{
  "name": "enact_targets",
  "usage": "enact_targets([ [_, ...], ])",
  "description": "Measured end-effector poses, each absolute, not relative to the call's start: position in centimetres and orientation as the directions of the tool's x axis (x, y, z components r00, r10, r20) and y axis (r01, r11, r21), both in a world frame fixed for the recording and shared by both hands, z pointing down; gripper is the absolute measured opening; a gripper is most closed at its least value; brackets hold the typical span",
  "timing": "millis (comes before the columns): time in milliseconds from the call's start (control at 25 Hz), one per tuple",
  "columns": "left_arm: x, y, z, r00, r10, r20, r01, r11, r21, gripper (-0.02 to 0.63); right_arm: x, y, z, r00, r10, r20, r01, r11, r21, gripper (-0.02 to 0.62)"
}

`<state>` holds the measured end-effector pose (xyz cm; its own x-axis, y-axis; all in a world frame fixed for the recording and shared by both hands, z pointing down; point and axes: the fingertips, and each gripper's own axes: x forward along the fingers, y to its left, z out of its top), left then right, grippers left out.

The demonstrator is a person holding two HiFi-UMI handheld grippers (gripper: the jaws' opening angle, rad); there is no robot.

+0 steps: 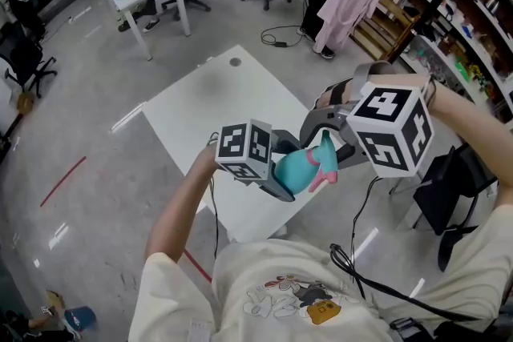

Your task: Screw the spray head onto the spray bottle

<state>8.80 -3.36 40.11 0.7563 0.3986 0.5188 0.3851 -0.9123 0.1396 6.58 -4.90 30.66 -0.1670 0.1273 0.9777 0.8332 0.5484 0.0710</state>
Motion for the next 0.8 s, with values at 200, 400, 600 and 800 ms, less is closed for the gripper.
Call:
enact_targets([
  [200,9.1,-3.2,40.0,0.748,0.396,0.532,0.386,-0.912,0.135,0.405,7.0,-4.5,30.6,-0.149,0.156,0.977,0.838,0.544,0.041,0.149],
  [400,9.2,-4.0,40.3,0.763,0.338,0.551,0.333,-0.936,0.114,0.405,7.2,-5.0,31.3,-0.119,0.151,0.981,0.807,0.59,0.007,0.135],
  [600,9.6,-6.8,40.3,0.813,0.141,0.565,0.132,-0.99,0.057,0.405,7.1,-7.2,31.2,-0.159,0.155,0.975,0.68,0.733,-0.006,0.133],
  [800,8.7,-11.6,40.5,0.755,-0.223,0.617,-0.214,-0.973,-0.09,0.405,6.6,-10.4,31.2,-0.227,0.114,0.967,0.429,0.903,-0.005,0.133],
])
